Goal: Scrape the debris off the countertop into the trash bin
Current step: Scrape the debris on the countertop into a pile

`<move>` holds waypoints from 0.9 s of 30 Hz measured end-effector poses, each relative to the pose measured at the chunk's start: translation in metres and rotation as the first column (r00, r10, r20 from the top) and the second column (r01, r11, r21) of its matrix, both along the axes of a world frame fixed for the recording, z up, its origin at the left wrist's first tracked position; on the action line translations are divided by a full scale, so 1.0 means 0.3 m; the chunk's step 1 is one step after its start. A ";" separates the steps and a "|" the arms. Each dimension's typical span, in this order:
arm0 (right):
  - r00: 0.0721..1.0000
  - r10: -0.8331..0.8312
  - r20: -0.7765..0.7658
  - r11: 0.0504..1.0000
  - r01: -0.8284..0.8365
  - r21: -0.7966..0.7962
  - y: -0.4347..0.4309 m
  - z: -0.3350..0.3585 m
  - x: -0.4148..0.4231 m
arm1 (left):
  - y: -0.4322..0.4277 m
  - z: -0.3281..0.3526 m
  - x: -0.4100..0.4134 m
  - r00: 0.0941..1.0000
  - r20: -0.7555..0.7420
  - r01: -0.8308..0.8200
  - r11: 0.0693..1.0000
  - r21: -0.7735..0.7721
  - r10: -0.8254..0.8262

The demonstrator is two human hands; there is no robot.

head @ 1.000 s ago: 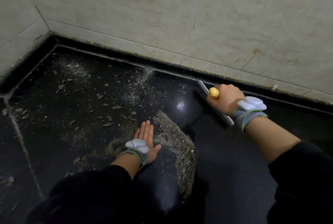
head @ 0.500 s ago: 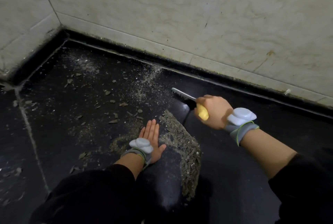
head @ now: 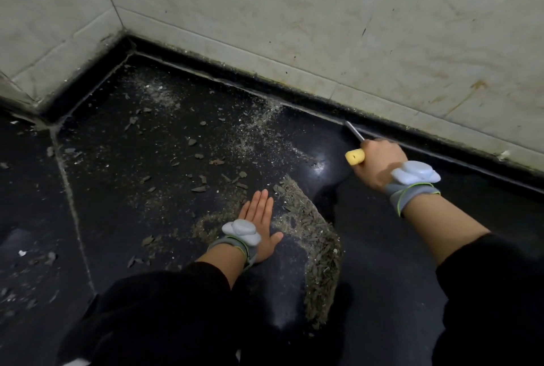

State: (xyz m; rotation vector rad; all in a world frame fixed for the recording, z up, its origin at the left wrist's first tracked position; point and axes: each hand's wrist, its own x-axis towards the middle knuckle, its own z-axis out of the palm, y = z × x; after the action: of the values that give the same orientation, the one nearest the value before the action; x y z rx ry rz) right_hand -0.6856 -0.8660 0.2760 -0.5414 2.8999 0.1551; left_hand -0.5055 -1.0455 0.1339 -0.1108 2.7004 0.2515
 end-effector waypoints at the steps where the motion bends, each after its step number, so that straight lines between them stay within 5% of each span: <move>1: 0.999 0.047 0.021 0.999 -0.047 -0.010 -0.006 -0.002 0.008 | 0.000 -0.001 -0.001 1.000 -0.001 0.000 1.000 0.002 0.000; 6: 0.987 0.154 -0.038 0.976 -0.158 -0.152 0.012 0.020 -0.003 | -0.001 -0.004 -0.001 1.000 0.013 0.003 1.000 0.001 -0.003; 12: 0.994 0.097 -0.054 0.993 -0.100 -0.056 -0.014 -0.004 -0.060 | 0.001 -0.007 -0.001 1.000 0.006 -0.010 1.000 0.003 0.010; 18: 0.948 0.318 -0.016 0.939 -0.317 -0.129 -0.055 -0.012 -0.012 | 0.006 -0.006 0.003 1.000 0.001 -0.024 1.000 -0.009 0.024; 24: 0.983 0.158 -0.094 0.981 -0.167 -0.097 -0.075 -0.009 -0.086 | 0.007 -0.003 0.001 1.000 0.014 -0.024 0.999 -0.026 0.024; 27: 0.976 0.209 -0.053 0.975 -0.213 -0.069 -0.094 -0.039 -0.061 | 0.007 -0.007 0.001 1.000 0.010 -0.023 0.999 -0.028 0.023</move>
State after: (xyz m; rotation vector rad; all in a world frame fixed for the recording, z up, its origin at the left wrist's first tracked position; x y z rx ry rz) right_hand -0.7039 -0.8942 0.2643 -0.8705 2.8955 0.0902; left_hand -0.5051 -1.0434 0.1319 -0.1510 2.6938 0.2199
